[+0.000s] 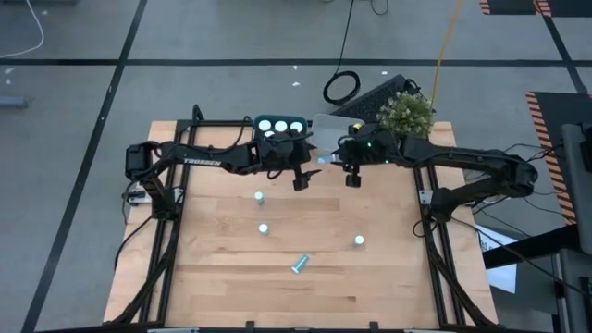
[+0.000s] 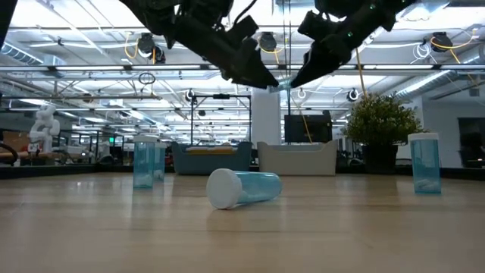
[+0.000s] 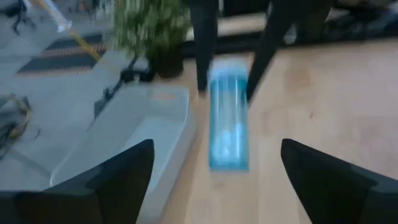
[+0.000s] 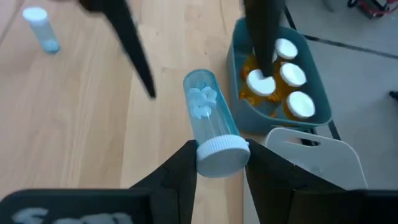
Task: Pick and place medicine bottles into bin by pill shape (circle, oval)
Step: Put the blue pill bottle into the gray bin
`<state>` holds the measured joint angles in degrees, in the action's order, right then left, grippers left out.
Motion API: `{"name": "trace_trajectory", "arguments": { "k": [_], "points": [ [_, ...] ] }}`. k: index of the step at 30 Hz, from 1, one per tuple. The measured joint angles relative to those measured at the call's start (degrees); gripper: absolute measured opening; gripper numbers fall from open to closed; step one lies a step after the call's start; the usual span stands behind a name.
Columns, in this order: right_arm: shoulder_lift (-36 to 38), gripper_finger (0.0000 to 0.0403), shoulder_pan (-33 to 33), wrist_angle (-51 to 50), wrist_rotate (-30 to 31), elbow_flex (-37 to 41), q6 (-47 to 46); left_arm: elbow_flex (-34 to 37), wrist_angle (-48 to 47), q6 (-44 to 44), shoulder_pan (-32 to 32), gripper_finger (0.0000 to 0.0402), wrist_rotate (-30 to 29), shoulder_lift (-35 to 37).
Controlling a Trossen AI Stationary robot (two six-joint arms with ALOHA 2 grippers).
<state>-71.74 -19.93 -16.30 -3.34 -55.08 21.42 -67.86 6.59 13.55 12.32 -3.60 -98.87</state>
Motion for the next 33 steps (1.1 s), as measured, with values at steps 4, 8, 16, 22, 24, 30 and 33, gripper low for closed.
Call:
{"name": "trace_trajectory", "arguments": {
  "k": [4, 8, 16, 22, 24, 30, 33],
  "points": [
    [0.08, 0.0114, 0.57, 3.06, -0.04, 2.07, 0.37, -0.13, 0.67, 0.34, -0.02, 0.0316, 1.93, -0.31],
    [0.08, 0.0114, 0.59, 3.36, -0.17, 2.65, 0.71, -0.13, 0.49, 1.12, 0.00, 0.0280, 2.01, -0.54],
    [0.08, 0.0114, 0.59, 5.12, -0.17, 2.65, 0.68, -0.13, -2.44, 1.80, 0.55, 0.0224, 1.03, -0.53],
    [0.08, 0.0114, 0.59, 5.36, -0.17, 2.65, 0.69, -0.13, -2.49, 2.49, 0.46, 0.0196, 1.01, -0.54],
    [0.08, 0.0114, 0.59, 5.36, -0.17, 2.65, 0.69, -0.13, -2.47, 2.57, 0.46, 0.0181, 1.01, -0.54],
    [0.08, 0.0114, 0.57, 5.36, -0.17, 2.65, 0.71, -0.13, -2.43, 2.53, 0.46, 0.0151, 1.03, -0.54],
    [0.08, 0.0114, 0.57, 5.36, -0.17, 2.65, 0.71, -0.13, -2.41, 2.53, 0.46, 0.0148, 1.04, -0.54]
  ]
}}
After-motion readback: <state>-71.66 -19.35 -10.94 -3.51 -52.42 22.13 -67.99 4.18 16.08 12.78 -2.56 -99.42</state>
